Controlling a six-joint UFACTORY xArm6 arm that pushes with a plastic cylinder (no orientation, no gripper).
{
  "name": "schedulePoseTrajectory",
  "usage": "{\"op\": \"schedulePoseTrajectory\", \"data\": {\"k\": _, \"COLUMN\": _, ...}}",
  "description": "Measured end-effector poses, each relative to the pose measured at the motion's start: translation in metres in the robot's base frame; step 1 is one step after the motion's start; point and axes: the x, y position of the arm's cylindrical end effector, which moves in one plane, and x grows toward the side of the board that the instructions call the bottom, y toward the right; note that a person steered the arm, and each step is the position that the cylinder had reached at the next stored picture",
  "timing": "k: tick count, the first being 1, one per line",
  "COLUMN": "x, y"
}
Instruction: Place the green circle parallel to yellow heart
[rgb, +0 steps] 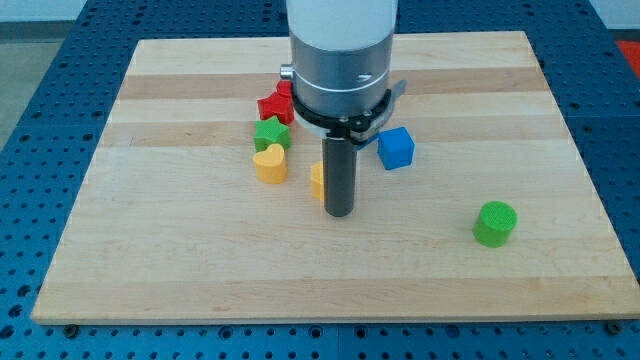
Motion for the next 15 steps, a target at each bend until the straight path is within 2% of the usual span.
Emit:
{"op": "schedulePoseTrajectory", "data": {"k": 2, "x": 0.000, "y": -0.003}}
{"op": "schedulePoseTrajectory", "data": {"k": 3, "x": 0.030, "y": 0.013}}
{"op": "schedulePoseTrajectory", "data": {"k": 4, "x": 0.068, "y": 0.059}}
{"op": "schedulePoseTrajectory", "data": {"k": 5, "x": 0.089, "y": 0.138}}
{"op": "schedulePoseTrajectory", "data": {"k": 6, "x": 0.090, "y": 0.210}}
{"op": "schedulePoseTrajectory", "data": {"k": 7, "x": 0.076, "y": 0.243}}
{"op": "schedulePoseTrajectory", "data": {"k": 8, "x": 0.060, "y": 0.232}}
{"op": "schedulePoseTrajectory", "data": {"k": 12, "x": -0.020, "y": 0.083}}
{"op": "schedulePoseTrajectory", "data": {"k": 13, "x": -0.013, "y": 0.081}}
{"op": "schedulePoseTrajectory", "data": {"k": 14, "x": 0.028, "y": 0.096}}
{"op": "schedulePoseTrajectory", "data": {"k": 15, "x": 0.055, "y": 0.076}}
